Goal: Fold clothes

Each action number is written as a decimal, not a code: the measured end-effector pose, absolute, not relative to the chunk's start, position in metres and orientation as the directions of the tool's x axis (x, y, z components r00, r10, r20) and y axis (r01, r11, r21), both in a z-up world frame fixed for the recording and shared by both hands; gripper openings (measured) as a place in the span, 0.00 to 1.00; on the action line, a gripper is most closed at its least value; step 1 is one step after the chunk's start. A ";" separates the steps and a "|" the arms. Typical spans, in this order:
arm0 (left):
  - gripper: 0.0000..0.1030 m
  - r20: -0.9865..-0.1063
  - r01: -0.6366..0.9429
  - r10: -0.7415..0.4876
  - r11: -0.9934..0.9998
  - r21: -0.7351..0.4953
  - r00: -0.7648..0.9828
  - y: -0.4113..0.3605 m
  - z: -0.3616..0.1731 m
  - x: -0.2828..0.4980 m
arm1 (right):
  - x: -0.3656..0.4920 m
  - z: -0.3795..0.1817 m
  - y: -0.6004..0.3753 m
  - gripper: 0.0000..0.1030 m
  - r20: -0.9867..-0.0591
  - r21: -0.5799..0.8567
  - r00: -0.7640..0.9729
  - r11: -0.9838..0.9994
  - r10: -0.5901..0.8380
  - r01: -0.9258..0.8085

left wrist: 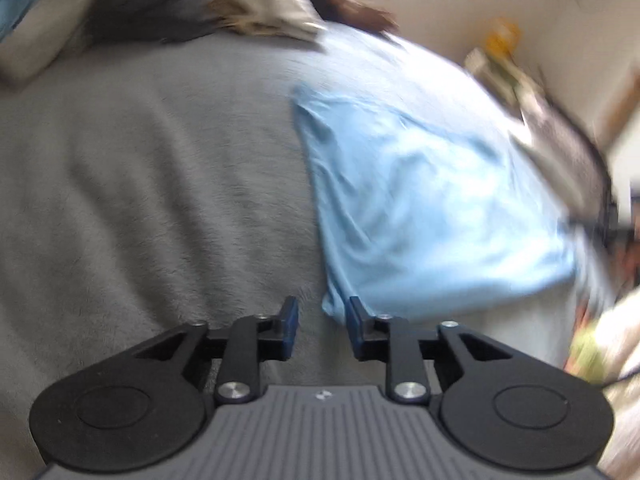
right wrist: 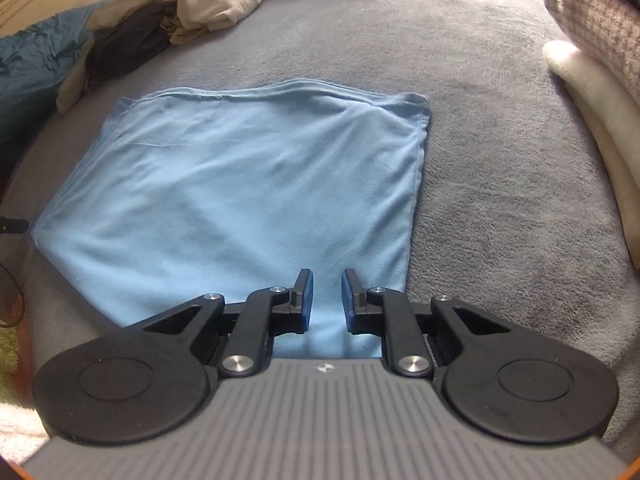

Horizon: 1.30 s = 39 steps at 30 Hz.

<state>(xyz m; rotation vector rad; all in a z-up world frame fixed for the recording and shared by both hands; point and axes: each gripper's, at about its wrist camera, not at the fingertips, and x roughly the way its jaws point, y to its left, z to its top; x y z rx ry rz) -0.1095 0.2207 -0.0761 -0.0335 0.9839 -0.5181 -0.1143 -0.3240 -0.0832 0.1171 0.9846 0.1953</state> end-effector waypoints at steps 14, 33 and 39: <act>0.04 -0.842 0.569 -0.298 0.822 0.013 0.449 0.185 -0.086 -0.111 | -0.120 -0.077 -0.309 0.14 -0.792 0.219 0.552 0.965 0.262 -0.144; 0.27 -0.732 0.221 -0.503 0.863 -0.455 0.459 0.239 -0.086 -0.094 | -0.023 -0.038 -0.113 0.14 -0.772 0.253 0.219 0.604 0.597 -0.756; 0.26 -0.763 0.199 -0.440 0.898 -0.394 0.473 0.231 -0.099 -0.098 | -0.017 -0.050 -0.021 0.14 -0.799 0.240 0.055 0.401 0.598 -0.884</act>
